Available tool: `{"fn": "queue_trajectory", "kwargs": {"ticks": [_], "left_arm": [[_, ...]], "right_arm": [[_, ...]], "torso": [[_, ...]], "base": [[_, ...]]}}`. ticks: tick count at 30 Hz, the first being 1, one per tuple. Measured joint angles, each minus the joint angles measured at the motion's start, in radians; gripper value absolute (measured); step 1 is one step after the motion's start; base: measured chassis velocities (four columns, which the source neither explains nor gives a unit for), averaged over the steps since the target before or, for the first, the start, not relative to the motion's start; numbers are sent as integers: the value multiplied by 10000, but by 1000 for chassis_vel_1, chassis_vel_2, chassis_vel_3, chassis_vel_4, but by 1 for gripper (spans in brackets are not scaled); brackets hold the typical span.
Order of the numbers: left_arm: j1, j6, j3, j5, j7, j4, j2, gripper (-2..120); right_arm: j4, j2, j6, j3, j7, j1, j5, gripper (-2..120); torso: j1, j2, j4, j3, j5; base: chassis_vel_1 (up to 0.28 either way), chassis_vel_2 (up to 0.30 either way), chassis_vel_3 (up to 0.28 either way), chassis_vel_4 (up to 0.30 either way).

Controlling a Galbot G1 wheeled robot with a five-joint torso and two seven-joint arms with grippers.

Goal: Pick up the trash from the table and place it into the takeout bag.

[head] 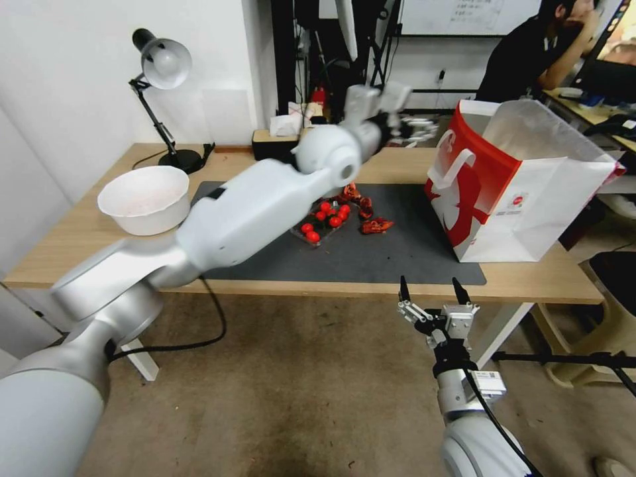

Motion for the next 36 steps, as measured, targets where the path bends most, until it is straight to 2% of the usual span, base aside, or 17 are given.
{"fn": "queue_trajectory", "kwargs": {"ticks": [7, 8, 11, 16, 18, 21, 25, 28, 30, 36], "left_arm": [[1540, -198, -1150, 912, 12, -897, 1142, 100], [1540, -198, -1150, 912, 12, -897, 1142, 100], [2351, -294, -1818, 1197, 43, -1361, 1712, 100], [2869, -297, -2309, 1370, 60, -1695, 2007, 100], [3415, -319, -2808, 1555, 70, -2044, 2248, 100], [3590, -320, -2963, 1593, 56, -2154, 2331, 100], [4459, -330, -3685, 1915, 22, -2737, 2715, 100], [4550, -329, -3760, 1943, 24, -2802, 2750, 100], [5590, -344, -4620, 2155, 46, -3405, 3125, 100], [6421, -490, -5253, 2388, 92, -3757, 3416, 100]], "right_arm": [[-93, -4, -4, -57, 6, -5, 0, 100], [-93, -4, -4, -57, 6, -5, 0, 100], [-162, 7, -4, -130, 7, 23, 0, 100], [-179, 29, -4, -169, 6, 33, -6, 100], [-186, 59, -4, -204, 6, 50, -16, 100], [-186, 60, -4, -219, 6, 53, -19, 100], [-186, 60, -8, -266, 6, 71, -36, 100], [-186, 60, -9, -266, 5, 71, -37, 100], [-175, 59, -14, -267, 3, 73, -44, 100], [-166, 61, -14, -272, 0, 71, -55, 100]], "torso": [[0, 0, 1, 0, 1], [0, 0, 1, 0, 1], [0, -1, 2, 0, 3], [0, -1, 1, 0, 0], [0, 0, 3, 0, 2], [0, 0, 1, 0, 0], [0, -1, 0, -1, 2], [0, -1, 0, 0, 1], [-1, -1, 0, -1, 4], [-1, -2, 3, -1, -1]], "base": [[0, 0, 0, 0], [0, 0, 0, 0], [0, 0, 0, 0], [0, 0, 0, 0], [0, 0, 0, 0], [0, 0, 0, 0], [0, 0, 0, 0], [0, 0, 0, 0], [0, 0, 0, 0], [0, 0, 0, 0]]}}
